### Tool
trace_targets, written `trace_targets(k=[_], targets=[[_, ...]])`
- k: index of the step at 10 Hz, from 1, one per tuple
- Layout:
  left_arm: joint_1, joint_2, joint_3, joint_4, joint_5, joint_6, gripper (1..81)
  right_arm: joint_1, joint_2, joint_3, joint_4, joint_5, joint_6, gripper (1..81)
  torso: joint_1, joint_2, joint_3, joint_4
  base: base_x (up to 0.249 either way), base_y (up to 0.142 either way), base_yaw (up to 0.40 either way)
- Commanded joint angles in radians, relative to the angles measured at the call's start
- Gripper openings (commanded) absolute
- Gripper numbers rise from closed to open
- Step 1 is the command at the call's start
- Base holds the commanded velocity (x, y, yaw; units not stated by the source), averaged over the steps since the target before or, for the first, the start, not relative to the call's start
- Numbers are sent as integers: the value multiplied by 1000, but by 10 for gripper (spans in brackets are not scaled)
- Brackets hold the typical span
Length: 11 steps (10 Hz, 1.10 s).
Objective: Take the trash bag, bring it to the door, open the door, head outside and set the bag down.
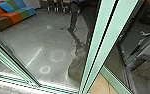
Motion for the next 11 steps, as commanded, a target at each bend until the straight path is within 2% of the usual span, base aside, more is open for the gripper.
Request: trace_targets(k=[1,2,4,5,6,7,8,10,11], targets=[[21,-4,13,-9,104,1,10,165,-136,-107,-179,-35,-9,811,0,0,0,0,0,0,0],[21,-1,14,-7,104,3,10,160,-162,-115,-178,-11,-12,811,0,0,0,0,0,0,0],[21,-1,14,-7,104,3,10,152,-197,-112,-164,-4,-23,811,0,0,0,0,0,0,0],[21,1,16,-6,104,3,10,139,-199,-89,-138,-27,-25,811,0,0,0,0,0,0,0],[21,2,17,-6,104,3,10,111,-204,-13,-47,-141,-37,811,0,0,0,0,0,0,0],[21,5,19,-6,104,6,10,109,-223,131,126,-288,-52,811,0,0,0,0,0,0,0],[21,4,20,-7,104,6,10,135,-228,231,229,-387,-51,811,0,0,0,0,0,0,0],[29,-1,20,-7,104,6,10,215,-194,241,397,-536,-40,811,0,0,0,0,0,0,0],[29,-1,20,-4,104,7,10,246,-187,240,494,-586,-40,811,0,0,0,0,0,0,0]])
